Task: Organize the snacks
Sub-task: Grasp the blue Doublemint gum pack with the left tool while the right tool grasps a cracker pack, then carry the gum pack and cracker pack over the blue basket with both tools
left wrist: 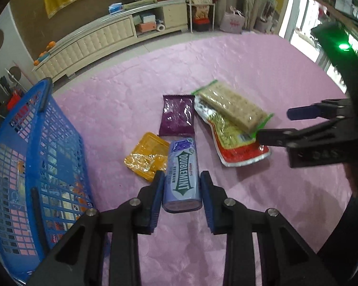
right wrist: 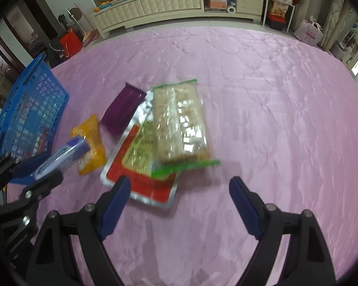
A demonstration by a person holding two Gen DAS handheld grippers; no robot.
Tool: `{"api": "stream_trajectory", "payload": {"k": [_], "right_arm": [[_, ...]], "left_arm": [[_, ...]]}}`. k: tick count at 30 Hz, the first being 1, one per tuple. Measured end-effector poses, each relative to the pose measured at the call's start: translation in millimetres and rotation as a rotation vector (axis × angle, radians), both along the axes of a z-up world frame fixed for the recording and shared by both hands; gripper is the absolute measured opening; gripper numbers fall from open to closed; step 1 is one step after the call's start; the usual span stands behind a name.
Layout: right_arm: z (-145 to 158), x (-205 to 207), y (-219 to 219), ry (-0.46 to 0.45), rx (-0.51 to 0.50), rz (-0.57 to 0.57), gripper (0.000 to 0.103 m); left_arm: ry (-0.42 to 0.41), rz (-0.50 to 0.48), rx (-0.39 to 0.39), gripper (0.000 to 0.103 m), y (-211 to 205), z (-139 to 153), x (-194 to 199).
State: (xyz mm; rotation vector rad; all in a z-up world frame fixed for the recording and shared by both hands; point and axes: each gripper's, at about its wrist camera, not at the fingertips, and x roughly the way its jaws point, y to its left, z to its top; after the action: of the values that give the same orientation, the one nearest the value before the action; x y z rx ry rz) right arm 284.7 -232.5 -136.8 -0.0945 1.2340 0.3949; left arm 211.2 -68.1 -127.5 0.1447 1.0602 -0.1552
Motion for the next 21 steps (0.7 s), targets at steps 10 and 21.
{"api": "stream_trajectory", "payload": {"k": [10,21], "right_arm": [[-17.3,39.3,29.1,0.014,-0.121,0.024,0.087],[-30.7,49.6,40.4,0.034,-0.13,0.069,0.059]], "left_arm": [[-0.009,0.032,-0.047,0.029,11.0,-0.2,9.2],[-0.013,0.047,-0.077,0.029,16.7,-5.0,17.0]]}}
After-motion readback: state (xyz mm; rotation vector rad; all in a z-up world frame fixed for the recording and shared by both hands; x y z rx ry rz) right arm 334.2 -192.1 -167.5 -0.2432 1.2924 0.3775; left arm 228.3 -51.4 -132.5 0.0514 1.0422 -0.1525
